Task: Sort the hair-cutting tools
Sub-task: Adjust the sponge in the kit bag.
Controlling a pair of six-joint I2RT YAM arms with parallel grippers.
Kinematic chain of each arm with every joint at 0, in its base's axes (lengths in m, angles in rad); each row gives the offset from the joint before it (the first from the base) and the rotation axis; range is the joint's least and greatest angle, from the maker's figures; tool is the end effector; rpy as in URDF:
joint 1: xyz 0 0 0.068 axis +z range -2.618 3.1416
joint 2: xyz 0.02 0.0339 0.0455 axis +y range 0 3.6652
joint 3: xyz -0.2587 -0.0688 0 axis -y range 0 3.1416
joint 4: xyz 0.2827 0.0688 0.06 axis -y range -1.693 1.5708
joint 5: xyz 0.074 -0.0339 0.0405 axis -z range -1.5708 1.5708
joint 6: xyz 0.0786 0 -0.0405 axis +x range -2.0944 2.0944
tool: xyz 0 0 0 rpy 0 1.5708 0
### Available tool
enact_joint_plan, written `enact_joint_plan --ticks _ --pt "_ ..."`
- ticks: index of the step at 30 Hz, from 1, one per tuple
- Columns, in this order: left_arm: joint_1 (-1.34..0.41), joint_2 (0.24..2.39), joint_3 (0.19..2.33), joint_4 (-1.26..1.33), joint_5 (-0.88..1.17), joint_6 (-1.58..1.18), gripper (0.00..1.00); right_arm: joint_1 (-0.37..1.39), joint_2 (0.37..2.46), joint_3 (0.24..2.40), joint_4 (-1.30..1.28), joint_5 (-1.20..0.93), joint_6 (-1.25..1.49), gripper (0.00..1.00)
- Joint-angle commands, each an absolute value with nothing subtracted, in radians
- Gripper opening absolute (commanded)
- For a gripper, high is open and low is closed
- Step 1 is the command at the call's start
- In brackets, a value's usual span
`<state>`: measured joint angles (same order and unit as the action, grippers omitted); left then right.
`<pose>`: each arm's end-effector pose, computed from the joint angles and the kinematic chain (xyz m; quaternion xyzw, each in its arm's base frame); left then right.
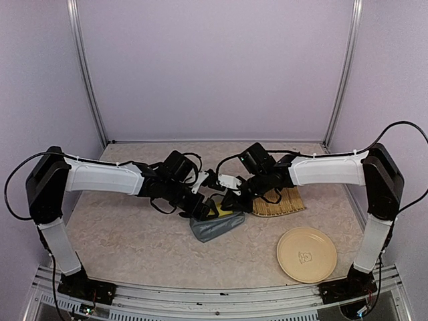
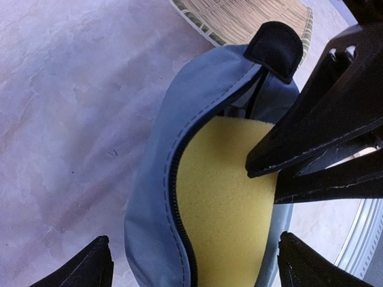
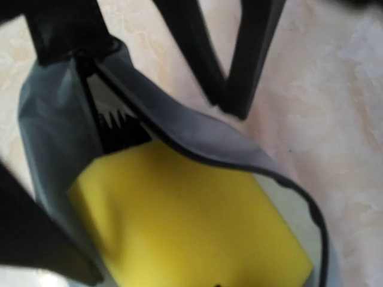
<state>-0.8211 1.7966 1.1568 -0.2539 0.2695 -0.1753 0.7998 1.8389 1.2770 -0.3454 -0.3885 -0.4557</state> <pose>0.2807 -0.3322 0.1283 0.3389 0.8722 -0.2686 0.2285 0.2923 0.3436 0.1475 -0.5957 0.7139 0.2345 0.2836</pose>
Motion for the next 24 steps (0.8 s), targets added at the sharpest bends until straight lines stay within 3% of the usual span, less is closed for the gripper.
enact_joint_plan --ticks 1,7,10,14,18,20,24 --pt "-0.811 1.838 1.182 -0.242 0.33 -0.158 0.88 0.792 1.822 1.272 -0.338 -0.398 -0.466 0.18" --pt "-0.803 1.863 1.185 -0.231 0.38 -0.178 0.71 0.79 1.818 1.272 -0.343 -0.398 -0.467 0.18" --pt "-0.801 1.862 1.18 -0.216 0.418 -0.19 0.71 0.789 1.821 1.276 -0.354 -0.405 -0.471 0.18" --pt "-0.799 1.846 1.166 -0.182 0.46 -0.204 0.79 0.787 1.822 1.276 -0.361 -0.419 -0.475 0.19" --pt "-0.795 1.859 1.172 -0.161 0.474 -0.218 0.74 0.788 1.83 1.283 -0.369 -0.425 -0.476 0.19" --pt "-0.789 1.87 1.172 -0.146 0.491 -0.225 0.69 0.787 1.833 1.289 -0.372 -0.427 -0.474 0.19" --pt "-0.781 1.894 1.181 -0.149 0.517 -0.237 0.5 0.787 1.826 1.294 -0.376 -0.421 -0.474 0.2"
